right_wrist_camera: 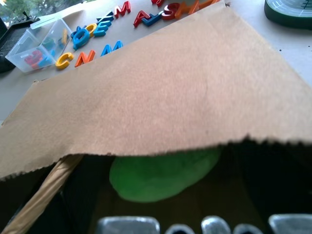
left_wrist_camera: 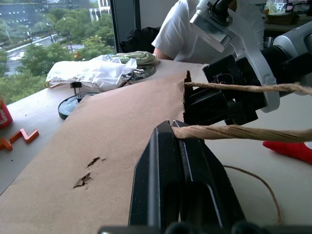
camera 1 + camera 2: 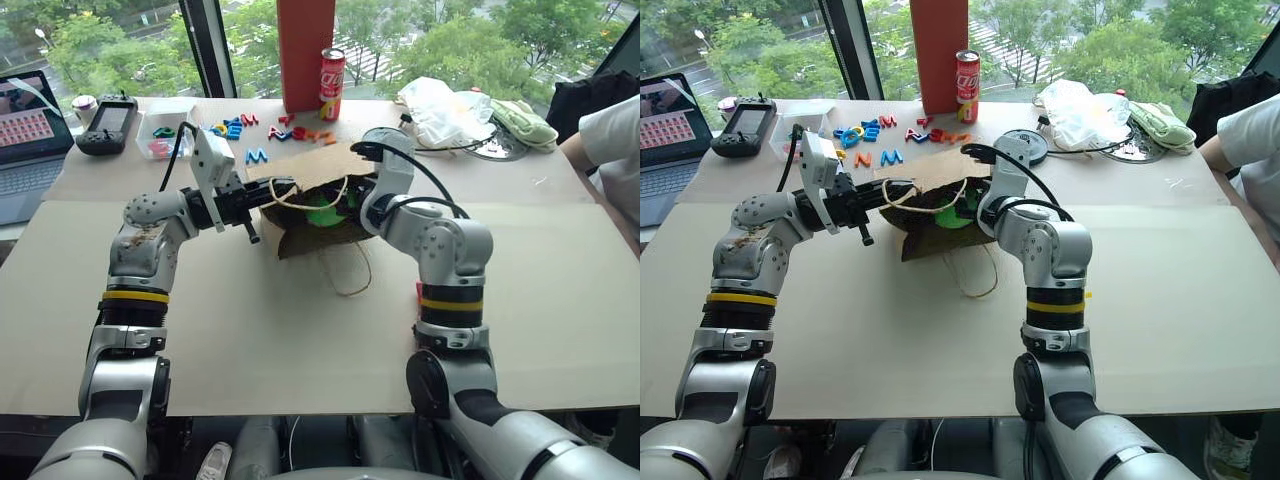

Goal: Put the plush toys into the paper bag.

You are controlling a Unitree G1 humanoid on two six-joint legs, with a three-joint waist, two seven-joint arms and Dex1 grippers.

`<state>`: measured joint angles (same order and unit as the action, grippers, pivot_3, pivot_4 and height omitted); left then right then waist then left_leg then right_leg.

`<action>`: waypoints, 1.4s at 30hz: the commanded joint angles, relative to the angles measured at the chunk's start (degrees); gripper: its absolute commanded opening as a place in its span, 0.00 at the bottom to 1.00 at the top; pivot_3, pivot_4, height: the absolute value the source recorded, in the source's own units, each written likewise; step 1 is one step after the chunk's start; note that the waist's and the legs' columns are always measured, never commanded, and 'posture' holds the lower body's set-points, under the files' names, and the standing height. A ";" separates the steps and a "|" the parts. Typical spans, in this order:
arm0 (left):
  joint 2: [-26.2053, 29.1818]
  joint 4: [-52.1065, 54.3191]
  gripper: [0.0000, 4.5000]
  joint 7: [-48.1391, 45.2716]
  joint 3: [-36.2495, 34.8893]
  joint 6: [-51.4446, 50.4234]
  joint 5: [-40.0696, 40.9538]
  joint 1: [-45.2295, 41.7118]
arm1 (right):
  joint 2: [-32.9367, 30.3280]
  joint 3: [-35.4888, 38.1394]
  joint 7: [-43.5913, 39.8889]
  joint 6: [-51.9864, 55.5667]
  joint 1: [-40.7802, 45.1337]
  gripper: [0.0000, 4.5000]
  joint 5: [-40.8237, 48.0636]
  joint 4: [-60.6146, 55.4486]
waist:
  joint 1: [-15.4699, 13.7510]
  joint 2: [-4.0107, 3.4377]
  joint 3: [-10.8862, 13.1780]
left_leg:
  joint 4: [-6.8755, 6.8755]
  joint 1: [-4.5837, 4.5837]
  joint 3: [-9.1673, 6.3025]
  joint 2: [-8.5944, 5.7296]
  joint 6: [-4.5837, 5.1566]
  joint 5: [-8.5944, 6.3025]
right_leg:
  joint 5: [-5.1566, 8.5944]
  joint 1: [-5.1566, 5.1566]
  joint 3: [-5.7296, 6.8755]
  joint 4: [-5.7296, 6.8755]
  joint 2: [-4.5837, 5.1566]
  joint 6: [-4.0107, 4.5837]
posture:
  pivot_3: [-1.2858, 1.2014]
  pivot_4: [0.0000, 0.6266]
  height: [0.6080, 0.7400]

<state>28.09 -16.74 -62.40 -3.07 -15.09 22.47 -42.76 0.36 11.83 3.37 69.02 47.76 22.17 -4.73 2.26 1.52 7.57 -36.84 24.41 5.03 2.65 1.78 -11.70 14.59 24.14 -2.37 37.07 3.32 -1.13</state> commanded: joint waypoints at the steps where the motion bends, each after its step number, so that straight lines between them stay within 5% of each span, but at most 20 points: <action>1: 0.44 0.94 0.00 0.20 -0.79 0.43 0.53 -0.87 | -4.98 0.87 -3.26 6.42 -1.31 0.99 3.24 -10.10 | -0.16 0.00 0.00 | 0.00 0.01 0.00 -0.01 0.00 0.00 | 0.00 0.00 0.00 0.00 0.02 0.00 | 0.52 0.24 0.99; 6: 0.45 1.06 0.00 0.30 -0.84 0.32 0.63 -0.78 | -11.78 1.22 -7.87 13.37 -4.02 0.99 6.34 -18.31 | -0.01 0.00 0.00 | 0.00 -0.02 0.00 0.00 0.00 0.00 | 0.00 0.00 -0.01 0.00 -0.03 0.00 | 0.52 0.24 0.99; 10: 0.23 0.30 0.00 0.32 -0.81 0.54 0.54 -0.96 | -32.38 2.47 -19.73 22.12 -13.79 0.99 14.65 -32.29 | -0.69 -0.01 0.01 | 0.03 0.02 -0.02 -0.02 0.03 -0.02 | 0.01 -0.01 0.00 -0.08 0.00 -0.02 | 0.52 0.24 0.99; 14: 0.16 -0.08 0.00 0.19 -0.77 0.83 0.47 -0.81 | -41.34 5.07 -22.17 23.48 -23.34 0.99 18.51 -38.65 | -1.32 0.01 0.01 | 0.01 0.08 -0.01 -0.06 0.22 -0.14 | 0.04 -0.07 -0.01 -0.41 0.04 -0.06 | 0.52 0.24 0.99; 23: -0.25 -1.57 0.00 -0.07 -0.76 1.59 0.27 -1.29 | -38.38 10.16 -12.24 23.48 -42.81 0.99 25.17 -50.34 | -1.39 0.03 0.02 | -0.11 -0.11 -0.04 -0.03 0.21 -0.12 | 0.05 -0.13 -0.14 -0.38 -0.10 -0.07 | 0.52 0.24 0.99; 31: -1.34 -2.80 0.00 -0.43 -0.30 2.11 0.09 -2.20 | -30.53 4.30 -1.67 23.48 -44.71 0.99 23.43 -47.83 | -1.40 0.05 0.00 | -0.16 -0.12 -0.05 -0.06 0.22 -0.11 | 0.05 -0.14 -0.16 -0.37 -0.10 -0.07 | 0.52 0.24 0.99; 42: -1.30 -4.28 0.00 -0.89 -0.32 2.89 -0.14 -3.48 | -32.04 -0.48 1.13 23.48 -44.58 0.23 22.83 -47.31 | -1.44 0.05 0.00 | -0.15 -0.11 -0.05 -0.10 0.22 -0.11 | 0.05 -0.17 -0.15 -0.41 -0.07 -0.08 | 0.52 0.24 0.99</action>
<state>26.50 -21.46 -63.14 -2.97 -13.16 22.30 -44.58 -30.84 11.68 4.56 92.10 2.82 45.22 -51.69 0.82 1.58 7.57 -36.99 24.29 4.98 2.56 1.99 -11.81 14.65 23.96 -2.53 36.67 3.24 -1.21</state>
